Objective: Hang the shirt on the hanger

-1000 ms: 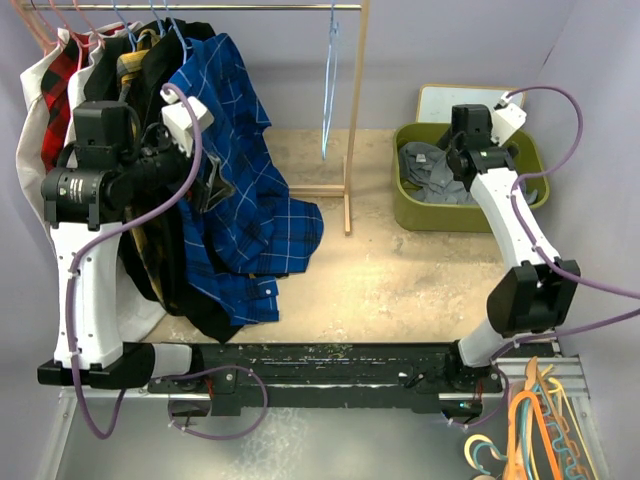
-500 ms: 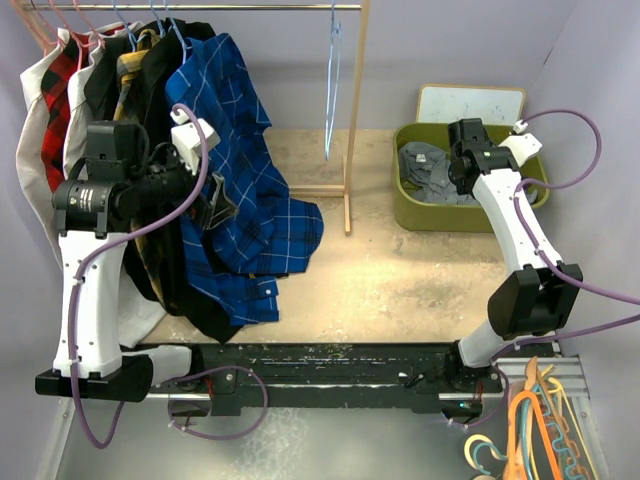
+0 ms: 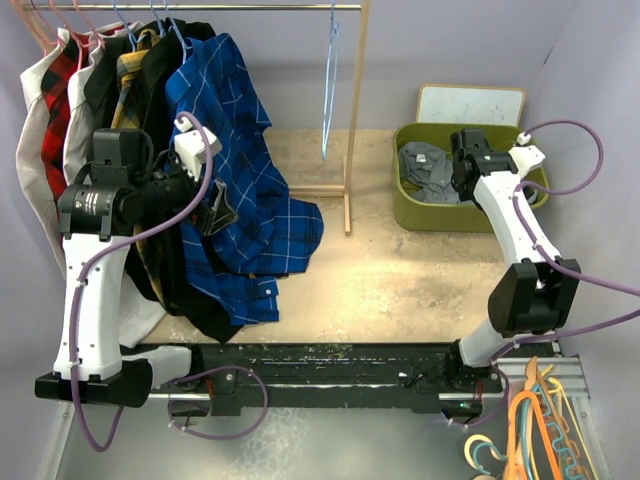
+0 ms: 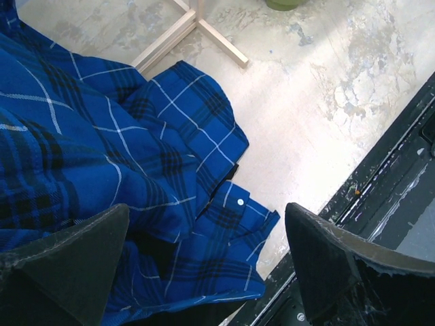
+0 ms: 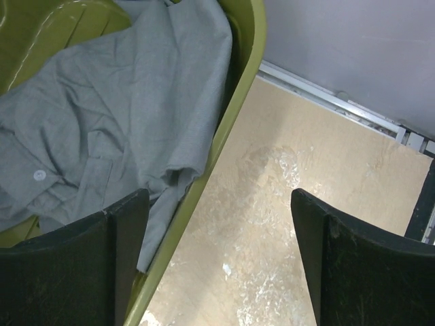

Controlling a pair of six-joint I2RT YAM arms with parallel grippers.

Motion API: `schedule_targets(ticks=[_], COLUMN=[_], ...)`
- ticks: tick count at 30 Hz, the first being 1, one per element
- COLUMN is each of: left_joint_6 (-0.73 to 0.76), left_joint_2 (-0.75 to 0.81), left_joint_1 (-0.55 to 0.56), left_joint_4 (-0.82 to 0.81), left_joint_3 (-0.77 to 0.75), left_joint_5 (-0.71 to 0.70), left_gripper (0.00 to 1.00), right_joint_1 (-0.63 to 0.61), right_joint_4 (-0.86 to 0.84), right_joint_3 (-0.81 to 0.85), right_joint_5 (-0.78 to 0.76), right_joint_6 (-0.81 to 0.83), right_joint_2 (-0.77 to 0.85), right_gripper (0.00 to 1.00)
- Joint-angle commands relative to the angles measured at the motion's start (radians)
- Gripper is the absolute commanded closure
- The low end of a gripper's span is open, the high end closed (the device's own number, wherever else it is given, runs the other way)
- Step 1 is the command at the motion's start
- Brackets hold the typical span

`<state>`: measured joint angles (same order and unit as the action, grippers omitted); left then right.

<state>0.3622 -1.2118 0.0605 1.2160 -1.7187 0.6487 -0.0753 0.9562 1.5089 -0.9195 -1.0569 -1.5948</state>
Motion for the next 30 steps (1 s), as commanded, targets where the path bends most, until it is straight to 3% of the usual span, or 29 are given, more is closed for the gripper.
schedule_targets(ticks=[1, 8, 13, 23, 30], left_joint_6=[0.014, 0.006, 0.005, 0.003, -0.003], left_joint_2=[0.021, 0.020, 0.025, 0.028, 0.014], left_joint_1=[0.004, 0.003, 0.001, -0.004, -0.004], left_joint_4=[-0.044, -0.066, -0.071, -0.079, -0.083], left_joint_3=[0.006, 0.011, 0.019, 0.039, 0.025], left_joint_5=[-0.009, -0.054, -0.060, -0.066, -0.062], left_gripper=[0.01, 0.01, 0.01, 0.01, 0.01], right_joint_1=[0.027, 0.032, 0.032, 0.032, 0.033], right_joint_4=[-0.024, -0.054, -0.142, -0.179, -0.191], right_joint_3=[0.029, 0.036, 0.025, -0.007, -0.024], right_joint_5=[-0.047, -0.024, 0.016, 0.018, -0.005], right_joint_6=[0.002, 0.013, 0.076, 0.112, 0.119], right_joint_2=[-0.037, -0.088, -0.070, -0.020, -0.021], right_gripper=[0.15, 0.24, 0.43, 0.63, 0.63])
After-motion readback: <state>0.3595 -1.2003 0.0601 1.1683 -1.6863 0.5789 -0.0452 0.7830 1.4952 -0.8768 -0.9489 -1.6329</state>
